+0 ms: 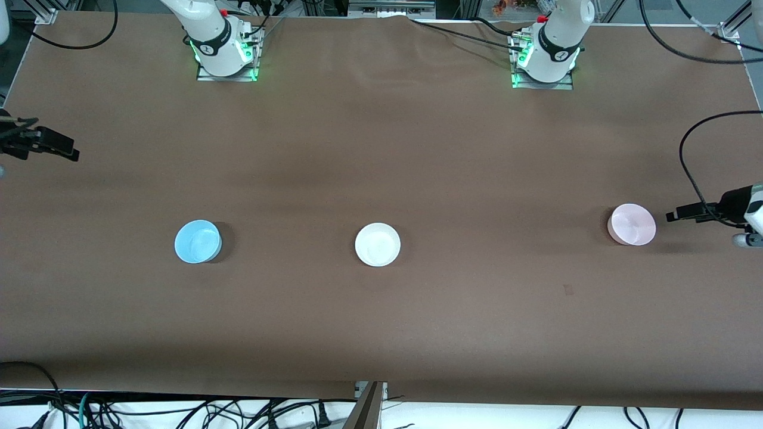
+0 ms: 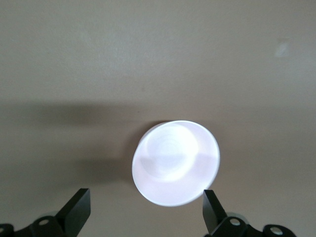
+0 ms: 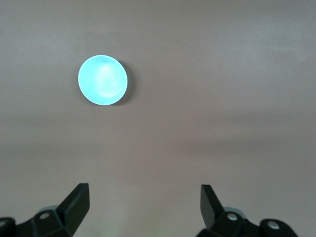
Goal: Stack pink and blue bowls on white bowl
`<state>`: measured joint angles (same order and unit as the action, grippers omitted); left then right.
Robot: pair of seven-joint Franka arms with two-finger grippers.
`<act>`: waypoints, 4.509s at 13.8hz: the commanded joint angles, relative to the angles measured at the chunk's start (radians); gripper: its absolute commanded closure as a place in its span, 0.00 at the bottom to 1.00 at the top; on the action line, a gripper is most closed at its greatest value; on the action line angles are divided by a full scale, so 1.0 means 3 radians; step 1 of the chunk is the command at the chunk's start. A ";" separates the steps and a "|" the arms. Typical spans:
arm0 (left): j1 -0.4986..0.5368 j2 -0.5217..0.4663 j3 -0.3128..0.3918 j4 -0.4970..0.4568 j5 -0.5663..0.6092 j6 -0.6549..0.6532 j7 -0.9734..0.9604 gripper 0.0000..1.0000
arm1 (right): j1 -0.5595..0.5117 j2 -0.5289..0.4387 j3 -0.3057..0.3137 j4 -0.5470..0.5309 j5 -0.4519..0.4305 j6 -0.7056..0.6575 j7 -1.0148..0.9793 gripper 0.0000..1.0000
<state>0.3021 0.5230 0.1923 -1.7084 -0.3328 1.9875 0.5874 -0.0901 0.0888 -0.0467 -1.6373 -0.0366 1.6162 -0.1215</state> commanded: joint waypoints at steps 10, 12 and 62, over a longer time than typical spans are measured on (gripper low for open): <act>0.0031 0.0241 -0.0007 -0.0318 -0.0409 0.0488 0.0481 0.32 | 0.0126 0.1534 0.0023 -0.0105 0.0577 0.1545 0.0032 0.01; 0.0026 0.0241 -0.0002 -0.0339 -0.0409 0.0488 0.0486 0.57 | 0.0142 0.1560 0.0023 -0.0258 0.0577 0.1770 0.0032 0.01; -0.2296 0.1038 -0.1556 0.1057 0.0961 0.1234 -0.4689 1.00 | 0.1486 0.1754 0.0002 0.0800 0.0112 0.1342 0.2184 1.00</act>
<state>-0.3847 0.8353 -0.2767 -1.3875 -0.0771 2.3696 -0.8050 0.3582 0.5967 -0.0438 -1.4320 0.0082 2.0303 0.5212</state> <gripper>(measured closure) 0.978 0.974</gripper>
